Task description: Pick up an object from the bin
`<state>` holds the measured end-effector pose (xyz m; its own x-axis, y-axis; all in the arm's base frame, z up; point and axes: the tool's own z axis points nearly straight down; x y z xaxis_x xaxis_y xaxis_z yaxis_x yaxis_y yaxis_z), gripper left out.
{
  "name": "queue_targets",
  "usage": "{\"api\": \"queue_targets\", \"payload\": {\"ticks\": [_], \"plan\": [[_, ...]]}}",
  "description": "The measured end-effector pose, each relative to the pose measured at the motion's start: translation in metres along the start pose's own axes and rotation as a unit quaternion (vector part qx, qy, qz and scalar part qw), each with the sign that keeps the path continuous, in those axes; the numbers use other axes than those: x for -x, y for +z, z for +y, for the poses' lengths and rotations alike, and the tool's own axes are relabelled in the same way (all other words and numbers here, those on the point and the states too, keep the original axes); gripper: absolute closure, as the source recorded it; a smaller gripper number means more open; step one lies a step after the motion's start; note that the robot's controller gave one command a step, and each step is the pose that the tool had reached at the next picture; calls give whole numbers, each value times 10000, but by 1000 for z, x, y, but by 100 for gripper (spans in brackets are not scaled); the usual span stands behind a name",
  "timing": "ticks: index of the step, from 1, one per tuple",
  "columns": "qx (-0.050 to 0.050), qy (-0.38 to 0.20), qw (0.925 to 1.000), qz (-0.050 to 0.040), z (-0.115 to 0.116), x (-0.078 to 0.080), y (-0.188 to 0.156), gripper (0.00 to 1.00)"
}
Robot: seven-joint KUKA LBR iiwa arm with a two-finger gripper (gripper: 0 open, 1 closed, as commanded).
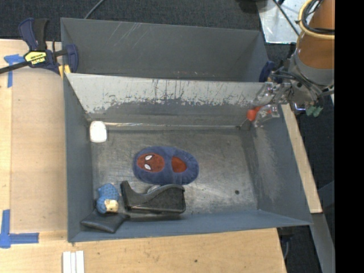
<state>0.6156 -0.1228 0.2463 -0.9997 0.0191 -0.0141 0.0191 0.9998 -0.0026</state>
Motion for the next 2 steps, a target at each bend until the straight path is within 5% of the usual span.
{"api": "queue_targets", "payload": {"ticks": [1,2], "plan": [[9,-1,10000,47,0,-2,6,0],[24,-495,9987,74,30,5,60,0]]}}
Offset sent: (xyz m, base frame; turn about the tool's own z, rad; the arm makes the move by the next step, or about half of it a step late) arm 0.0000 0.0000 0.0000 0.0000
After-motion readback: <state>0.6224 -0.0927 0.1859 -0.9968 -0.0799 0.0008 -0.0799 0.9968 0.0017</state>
